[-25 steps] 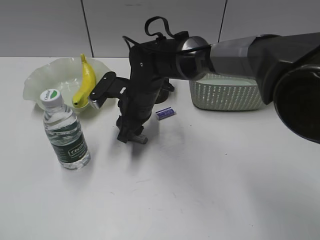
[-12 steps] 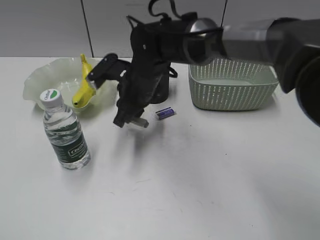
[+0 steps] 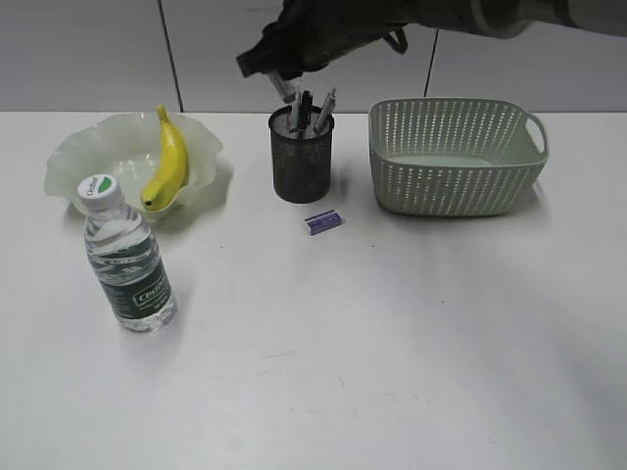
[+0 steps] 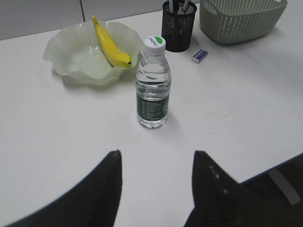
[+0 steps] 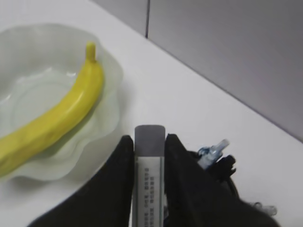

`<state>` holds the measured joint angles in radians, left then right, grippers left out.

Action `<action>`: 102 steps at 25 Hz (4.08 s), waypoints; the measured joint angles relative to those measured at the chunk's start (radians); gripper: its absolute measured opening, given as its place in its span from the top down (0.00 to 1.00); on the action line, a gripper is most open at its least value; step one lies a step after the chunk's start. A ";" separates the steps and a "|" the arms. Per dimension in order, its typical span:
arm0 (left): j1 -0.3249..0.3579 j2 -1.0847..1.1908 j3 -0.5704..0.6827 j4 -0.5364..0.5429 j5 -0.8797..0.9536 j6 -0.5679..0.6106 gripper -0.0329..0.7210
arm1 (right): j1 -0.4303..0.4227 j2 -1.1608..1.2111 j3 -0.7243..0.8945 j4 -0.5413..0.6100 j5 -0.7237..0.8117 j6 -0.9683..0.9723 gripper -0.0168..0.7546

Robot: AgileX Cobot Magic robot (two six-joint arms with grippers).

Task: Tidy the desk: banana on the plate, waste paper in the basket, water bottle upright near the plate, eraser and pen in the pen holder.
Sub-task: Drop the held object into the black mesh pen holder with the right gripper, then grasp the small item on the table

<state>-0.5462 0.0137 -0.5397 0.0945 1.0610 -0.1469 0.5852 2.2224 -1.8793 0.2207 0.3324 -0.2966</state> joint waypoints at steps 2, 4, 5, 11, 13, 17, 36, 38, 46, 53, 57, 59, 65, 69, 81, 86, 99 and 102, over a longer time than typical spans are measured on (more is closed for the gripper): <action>0.000 0.000 0.000 0.000 0.000 0.000 0.48 | -0.008 0.004 0.000 0.018 -0.051 0.002 0.77; 0.000 0.000 0.000 0.000 0.000 0.000 0.48 | -0.010 0.013 0.000 0.024 -0.089 0.003 0.77; 0.000 0.000 0.000 0.000 0.000 0.000 0.48 | -0.012 0.020 0.000 0.025 -0.106 0.003 0.77; 0.000 0.000 0.000 0.000 0.000 0.000 0.48 | -0.030 0.068 0.000 0.041 -0.147 0.005 0.77; 0.000 0.000 0.000 0.000 0.000 0.000 0.48 | -0.032 0.084 0.000 0.045 -0.164 0.006 0.77; 0.000 0.000 0.000 0.000 0.000 0.000 0.48 | -0.033 0.116 0.001 0.046 -0.170 0.007 0.77; 0.000 0.000 0.000 0.000 0.000 0.000 0.48 | -0.033 0.107 0.001 0.043 -0.042 0.007 0.56; 0.000 0.000 0.000 0.000 0.000 0.000 0.48 | -0.033 0.079 0.001 0.042 0.024 0.007 0.55; 0.000 0.000 0.000 0.000 0.000 0.000 0.48 | -0.033 -0.079 0.001 -0.054 0.403 0.071 0.55; 0.000 0.000 0.000 0.000 0.000 0.000 0.48 | -0.033 -0.212 0.031 -0.141 0.748 0.134 0.55; 0.000 0.000 0.000 0.000 0.000 0.000 0.48 | -0.033 -0.326 0.123 -0.145 0.818 0.144 0.55; 0.000 0.000 0.000 0.000 0.000 0.000 0.48 | -0.033 -0.403 0.197 -0.146 0.830 0.157 0.55; 0.000 0.000 0.000 0.000 0.000 -0.001 0.48 | -0.033 -0.659 0.467 -0.153 0.834 0.173 0.55; 0.000 0.000 0.000 0.000 0.000 0.000 0.51 | -0.033 -0.856 0.668 -0.153 0.834 0.176 0.55; 0.000 0.000 0.000 0.000 0.000 0.000 0.54 | -0.033 -1.498 1.137 -0.152 0.835 0.176 0.55; 0.000 0.000 0.000 0.000 0.000 0.000 0.55 | -0.033 -1.767 1.248 -0.161 0.835 0.180 0.55; 0.000 0.393 -0.068 -0.120 -0.406 0.065 0.55 | -0.033 -2.227 1.357 -0.208 0.747 0.239 0.55; 0.000 0.567 -0.081 -0.175 -0.574 0.106 0.55 | -0.033 -2.229 1.370 -0.221 0.723 0.262 0.55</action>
<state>-0.5462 0.5804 -0.6212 -0.0800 0.4868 -0.0407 0.5522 -0.0071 -0.5094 0.0000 1.0559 -0.0349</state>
